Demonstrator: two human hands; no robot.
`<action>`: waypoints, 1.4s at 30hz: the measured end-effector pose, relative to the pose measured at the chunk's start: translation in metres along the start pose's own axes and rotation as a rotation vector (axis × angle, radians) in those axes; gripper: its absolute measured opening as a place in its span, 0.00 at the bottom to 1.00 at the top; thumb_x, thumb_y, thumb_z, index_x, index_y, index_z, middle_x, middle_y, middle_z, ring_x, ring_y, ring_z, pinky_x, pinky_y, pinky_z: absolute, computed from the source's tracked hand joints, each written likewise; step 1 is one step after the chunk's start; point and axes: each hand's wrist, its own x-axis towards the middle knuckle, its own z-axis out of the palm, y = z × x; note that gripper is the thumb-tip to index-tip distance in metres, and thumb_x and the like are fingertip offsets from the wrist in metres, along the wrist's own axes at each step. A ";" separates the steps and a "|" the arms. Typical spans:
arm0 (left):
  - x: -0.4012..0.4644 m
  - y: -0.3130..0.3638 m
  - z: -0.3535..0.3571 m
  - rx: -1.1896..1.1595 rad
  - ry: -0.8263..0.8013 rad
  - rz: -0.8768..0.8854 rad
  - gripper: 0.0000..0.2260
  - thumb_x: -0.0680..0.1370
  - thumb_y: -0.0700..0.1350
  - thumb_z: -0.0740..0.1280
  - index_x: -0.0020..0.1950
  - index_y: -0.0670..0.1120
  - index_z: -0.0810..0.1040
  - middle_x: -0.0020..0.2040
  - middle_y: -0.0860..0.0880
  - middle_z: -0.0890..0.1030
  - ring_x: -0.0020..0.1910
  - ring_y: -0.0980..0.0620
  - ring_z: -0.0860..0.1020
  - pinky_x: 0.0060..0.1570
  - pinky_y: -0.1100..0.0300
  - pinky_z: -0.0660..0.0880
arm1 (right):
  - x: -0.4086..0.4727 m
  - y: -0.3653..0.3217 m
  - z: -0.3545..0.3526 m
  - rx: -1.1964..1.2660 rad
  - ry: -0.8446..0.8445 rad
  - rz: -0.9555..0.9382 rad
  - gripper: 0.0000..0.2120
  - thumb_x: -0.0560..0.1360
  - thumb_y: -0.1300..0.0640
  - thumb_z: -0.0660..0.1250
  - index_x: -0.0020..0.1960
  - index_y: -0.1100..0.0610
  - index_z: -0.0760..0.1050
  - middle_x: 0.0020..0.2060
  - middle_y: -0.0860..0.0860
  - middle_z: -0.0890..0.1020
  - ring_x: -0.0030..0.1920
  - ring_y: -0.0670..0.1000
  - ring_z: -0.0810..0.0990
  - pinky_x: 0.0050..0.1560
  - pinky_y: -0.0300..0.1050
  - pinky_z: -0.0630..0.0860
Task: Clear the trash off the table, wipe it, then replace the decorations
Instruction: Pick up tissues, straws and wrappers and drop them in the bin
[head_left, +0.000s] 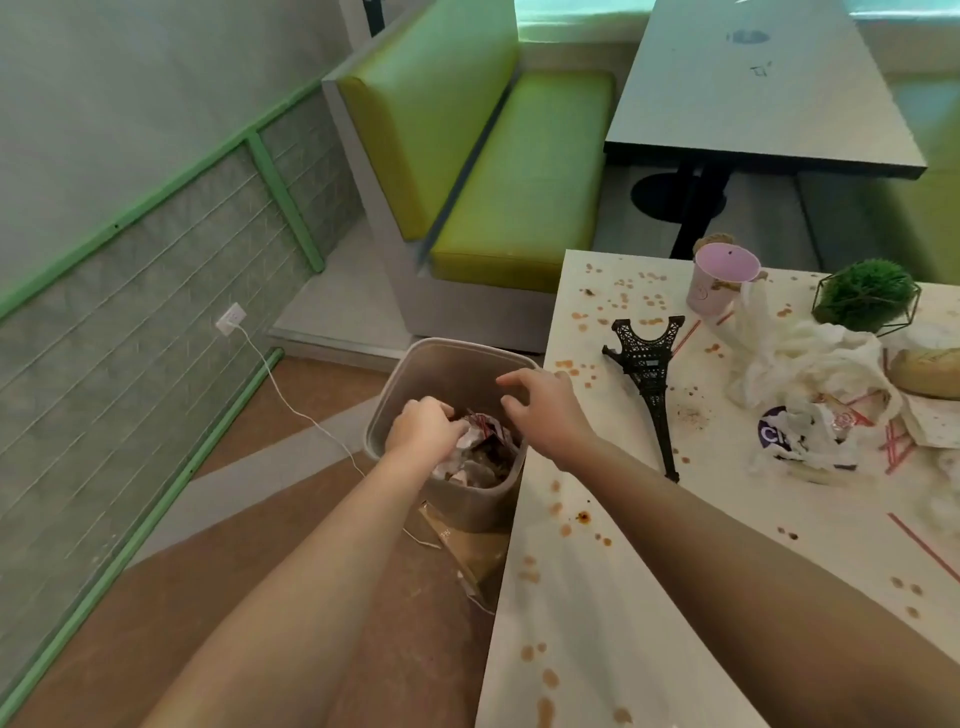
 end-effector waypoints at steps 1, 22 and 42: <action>-0.002 0.001 0.003 0.034 -0.031 -0.005 0.19 0.77 0.57 0.68 0.65 0.51 0.76 0.62 0.48 0.77 0.56 0.48 0.79 0.54 0.51 0.78 | -0.002 0.005 -0.003 0.028 0.017 0.001 0.12 0.81 0.56 0.63 0.63 0.49 0.77 0.60 0.49 0.77 0.64 0.50 0.70 0.61 0.45 0.71; -0.134 0.207 0.163 -0.118 -0.360 0.519 0.11 0.80 0.55 0.63 0.56 0.51 0.79 0.53 0.53 0.81 0.53 0.52 0.78 0.51 0.57 0.74 | -0.141 0.195 -0.177 0.315 0.489 0.471 0.08 0.77 0.61 0.64 0.50 0.52 0.80 0.42 0.48 0.81 0.37 0.44 0.76 0.31 0.33 0.70; -0.202 0.276 0.303 -0.209 -0.511 0.339 0.09 0.81 0.54 0.62 0.56 0.51 0.77 0.51 0.53 0.81 0.48 0.55 0.79 0.39 0.62 0.71 | -0.197 0.377 -0.264 -0.504 0.109 0.740 0.08 0.77 0.48 0.65 0.49 0.46 0.83 0.47 0.46 0.82 0.54 0.51 0.75 0.55 0.49 0.60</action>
